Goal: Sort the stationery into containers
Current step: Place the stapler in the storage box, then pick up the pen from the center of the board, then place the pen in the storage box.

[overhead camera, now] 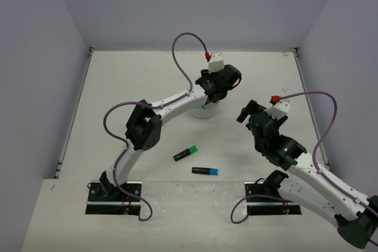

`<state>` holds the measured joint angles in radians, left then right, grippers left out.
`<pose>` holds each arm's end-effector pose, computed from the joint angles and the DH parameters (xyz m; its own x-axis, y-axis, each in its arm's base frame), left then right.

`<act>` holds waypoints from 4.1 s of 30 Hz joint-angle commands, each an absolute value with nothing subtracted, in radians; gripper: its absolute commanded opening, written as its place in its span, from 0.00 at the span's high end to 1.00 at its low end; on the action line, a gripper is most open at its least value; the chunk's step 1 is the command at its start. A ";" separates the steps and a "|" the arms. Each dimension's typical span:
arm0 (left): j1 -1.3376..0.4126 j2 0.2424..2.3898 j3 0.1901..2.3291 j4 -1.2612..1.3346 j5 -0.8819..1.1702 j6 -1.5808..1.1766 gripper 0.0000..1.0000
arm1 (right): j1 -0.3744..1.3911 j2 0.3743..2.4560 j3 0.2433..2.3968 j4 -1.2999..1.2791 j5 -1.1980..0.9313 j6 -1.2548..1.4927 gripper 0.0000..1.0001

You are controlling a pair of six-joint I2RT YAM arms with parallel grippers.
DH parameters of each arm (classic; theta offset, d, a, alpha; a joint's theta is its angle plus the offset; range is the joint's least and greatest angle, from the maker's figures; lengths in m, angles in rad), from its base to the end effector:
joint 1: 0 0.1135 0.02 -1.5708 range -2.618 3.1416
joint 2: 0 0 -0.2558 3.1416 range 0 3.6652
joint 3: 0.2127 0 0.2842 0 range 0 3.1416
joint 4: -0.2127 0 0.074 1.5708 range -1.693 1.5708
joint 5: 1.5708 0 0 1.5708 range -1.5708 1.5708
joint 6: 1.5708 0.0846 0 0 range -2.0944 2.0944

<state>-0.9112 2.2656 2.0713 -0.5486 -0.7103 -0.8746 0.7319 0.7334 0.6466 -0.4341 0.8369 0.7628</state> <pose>0.3927 -0.4164 0.2218 -0.4997 -0.3049 -0.8108 -0.1225 0.9515 -0.2823 0.2095 0.1038 0.2554 -0.2458 0.4013 -0.8824 0.2786 0.9011 0.3322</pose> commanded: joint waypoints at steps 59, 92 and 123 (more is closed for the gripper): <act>-1.022 1.403 0.642 -0.252 -0.158 -0.470 1.00 | 0.728 0.618 0.538 -0.013 0.075 0.479 0.01; -1.022 0.929 0.462 0.129 -0.021 -0.402 1.00 | 0.884 1.158 0.659 0.160 -0.169 0.906 0.70; -1.023 0.781 0.555 -0.347 -0.244 -0.548 0.00 | 0.701 1.291 1.061 -0.232 0.715 0.727 1.00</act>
<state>-1.0214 0.7864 0.5168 -0.3270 -0.2395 -0.5391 0.7030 1.2076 0.9778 -0.2349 0.6682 0.7442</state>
